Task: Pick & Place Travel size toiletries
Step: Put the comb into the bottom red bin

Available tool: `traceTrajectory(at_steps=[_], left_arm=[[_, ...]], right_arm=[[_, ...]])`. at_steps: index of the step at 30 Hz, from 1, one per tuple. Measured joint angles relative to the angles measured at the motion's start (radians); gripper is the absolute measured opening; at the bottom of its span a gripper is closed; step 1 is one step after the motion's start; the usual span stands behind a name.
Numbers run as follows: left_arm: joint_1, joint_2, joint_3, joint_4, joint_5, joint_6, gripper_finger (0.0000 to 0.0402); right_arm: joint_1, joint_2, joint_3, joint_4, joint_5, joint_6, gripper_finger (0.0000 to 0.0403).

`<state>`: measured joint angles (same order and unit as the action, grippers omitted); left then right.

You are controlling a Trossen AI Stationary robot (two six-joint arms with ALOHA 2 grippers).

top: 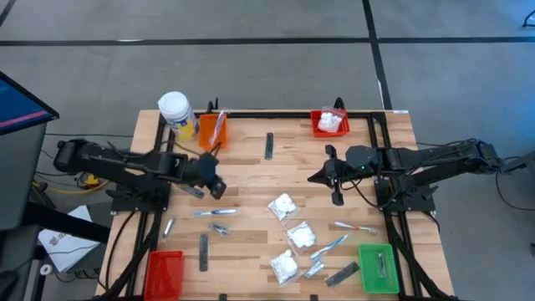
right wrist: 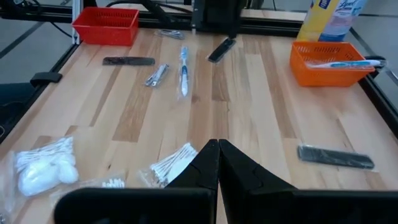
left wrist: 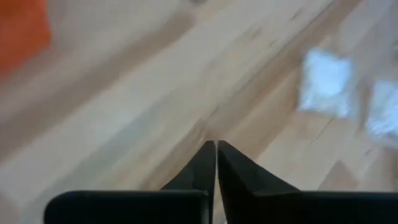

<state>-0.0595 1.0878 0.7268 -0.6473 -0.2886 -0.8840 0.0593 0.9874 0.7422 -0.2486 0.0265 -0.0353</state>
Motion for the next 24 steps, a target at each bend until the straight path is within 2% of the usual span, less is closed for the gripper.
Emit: traceTrajectory(at_steps=[9,13,17,24], left_arm=[[-0.106,0.0,-0.011,-0.162,-0.001,-0.204,0.0],[-0.145,0.022,-0.011,-0.289,0.027,-0.308,0.0],[-0.156,0.08,-0.015,-0.391,0.023,-0.38,0.0],[-0.154,0.246,-0.037,-0.382,0.036,-0.401,0.0]], right_arm=[[-0.012,0.0,0.0,0.005,0.0,0.003,0.0001],[-0.007,0.0,0.0,-0.002,0.0,0.003,0.0001],[-0.008,0.0,0.0,-0.003,0.0,0.002,0.0001],[-0.009,0.0,0.0,0.006,0.0,0.0,0.0001]])
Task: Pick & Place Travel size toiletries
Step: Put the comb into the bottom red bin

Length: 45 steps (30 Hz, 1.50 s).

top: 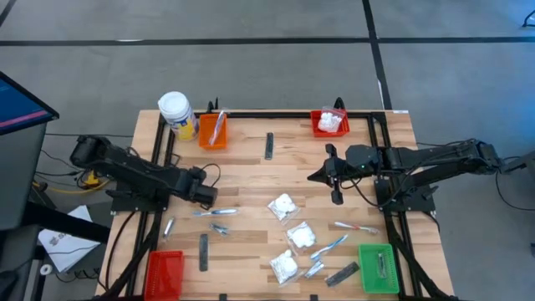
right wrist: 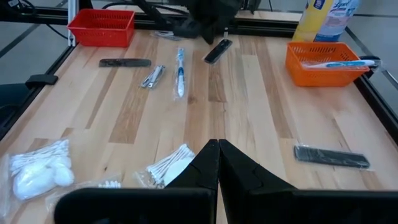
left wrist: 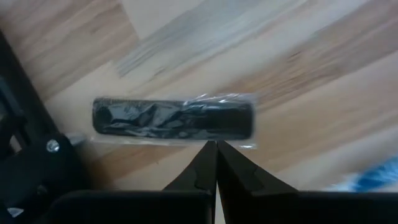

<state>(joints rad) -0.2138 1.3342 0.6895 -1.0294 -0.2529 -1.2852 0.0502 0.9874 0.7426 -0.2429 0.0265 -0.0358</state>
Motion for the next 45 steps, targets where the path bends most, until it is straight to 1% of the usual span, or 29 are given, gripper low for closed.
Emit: traceTrajectory(at_steps=[5,10,13,20,29,32,35,37,41,45], left_arm=[[0.003,0.115,0.0,0.023,0.017,-0.003,0.0],[0.008,0.191,0.001,0.111,0.051,0.027,0.0],[0.013,0.207,0.001,0.16,0.048,0.053,0.0],[0.049,0.204,0.005,0.193,0.036,0.075,0.0],[0.058,0.204,0.005,0.22,0.014,0.098,0.0],[0.054,0.19,0.003,0.229,0.011,0.103,0.0],[0.047,0.134,0.007,0.274,-0.029,0.1,0.0],[0.045,0.086,0.005,0.26,-0.057,0.099,0.0],[0.052,0.001,0.002,0.251,-0.066,0.095,0.0],[0.055,-0.026,-0.007,0.233,-0.091,0.091,0.0]], right_arm=[[0.0,0.0,0.0,0.006,0.0,-0.013,0.0001],[-0.001,0.0,0.0,0.005,0.0,-0.016,0.0001],[-0.001,0.0,0.0,0.005,0.0,-0.016,0.0001],[-0.001,0.0,0.0,0.012,0.0,-0.02,0.0001],[-0.001,0.0,0.0,0.021,0.0,-0.027,0.0001],[-0.001,0.0,0.0,0.021,0.0,-0.027,0.0001],[-0.001,0.0,0.0,0.02,0.0,-0.027,0.0001],[-0.001,0.0,0.0,0.02,0.0,-0.037,0.0001],[-0.001,0.0,0.0,0.02,0.0,-0.043,0.0001],[-0.001,0.0,0.0,0.02,0.0,-0.043,0.0001]])
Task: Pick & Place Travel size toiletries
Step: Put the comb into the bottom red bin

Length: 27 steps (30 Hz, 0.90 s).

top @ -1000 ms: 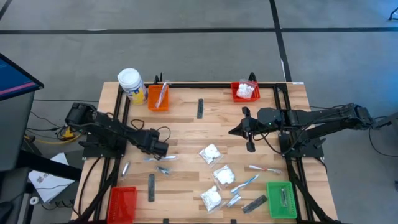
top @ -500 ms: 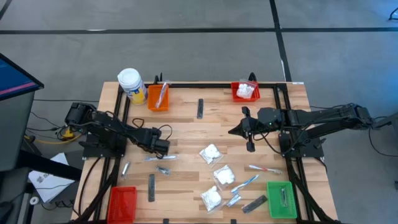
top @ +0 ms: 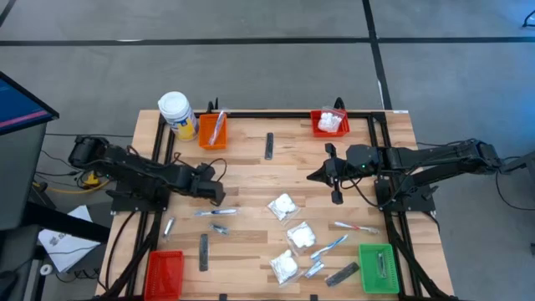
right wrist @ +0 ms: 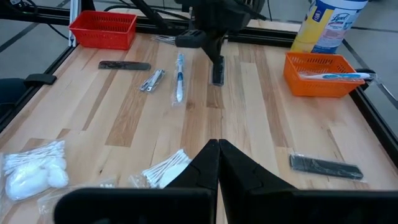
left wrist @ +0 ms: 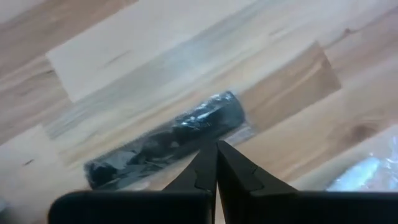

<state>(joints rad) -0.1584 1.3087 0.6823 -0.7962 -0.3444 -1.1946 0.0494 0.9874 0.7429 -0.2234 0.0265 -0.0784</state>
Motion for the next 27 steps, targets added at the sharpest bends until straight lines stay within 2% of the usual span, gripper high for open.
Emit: traceTrajectory(at_steps=[10,20,27], left_arm=[[0.034,0.039,-0.069,-0.088,0.001,-0.058,0.0],[0.064,0.035,-0.149,0.021,0.013,-0.067,0.0],[0.064,0.035,-0.155,0.096,0.002,-0.049,0.0]], right_arm=[[0.0,0.0,0.0,0.0,0.0,0.0,0.0001],[0.0,0.0,0.0,0.0,0.0,0.0,0.0001],[0.0,0.0,0.0,0.0,0.0,0.0,0.0001]])
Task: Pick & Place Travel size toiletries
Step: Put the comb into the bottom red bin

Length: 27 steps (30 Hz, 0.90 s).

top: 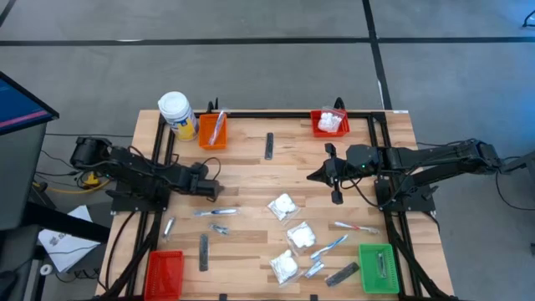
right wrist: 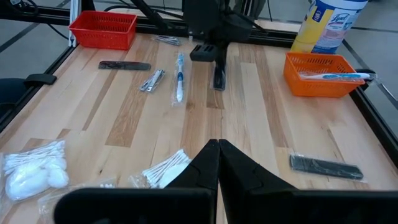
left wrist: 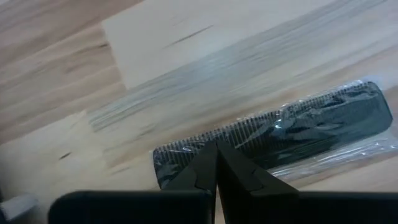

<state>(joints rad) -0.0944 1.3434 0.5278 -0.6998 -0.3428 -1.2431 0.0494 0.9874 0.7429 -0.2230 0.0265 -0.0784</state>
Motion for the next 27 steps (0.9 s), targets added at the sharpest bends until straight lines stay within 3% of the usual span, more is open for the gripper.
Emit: traceTrajectory(at_steps=[10,18,23,27], left_arm=[[0.018,0.018,-0.005,0.303,0.001,0.144,0.0],[0.026,0.032,-0.004,0.528,-0.097,0.304,0.0],[-0.019,0.04,-0.003,0.542,-0.086,0.289,0.0],[-0.1,0.062,-0.003,0.548,-0.155,0.258,0.0]], right_arm=[[0.0,0.0,0.0,0.018,0.0,0.0,0.0001],[0.0,0.004,0.0,0.034,0.0,0.0,0.0001],[0.0,0.083,0.0,0.096,0.0,0.0,0.0001],[0.0,0.236,0.0,0.227,0.0,0.0,0.0001]])
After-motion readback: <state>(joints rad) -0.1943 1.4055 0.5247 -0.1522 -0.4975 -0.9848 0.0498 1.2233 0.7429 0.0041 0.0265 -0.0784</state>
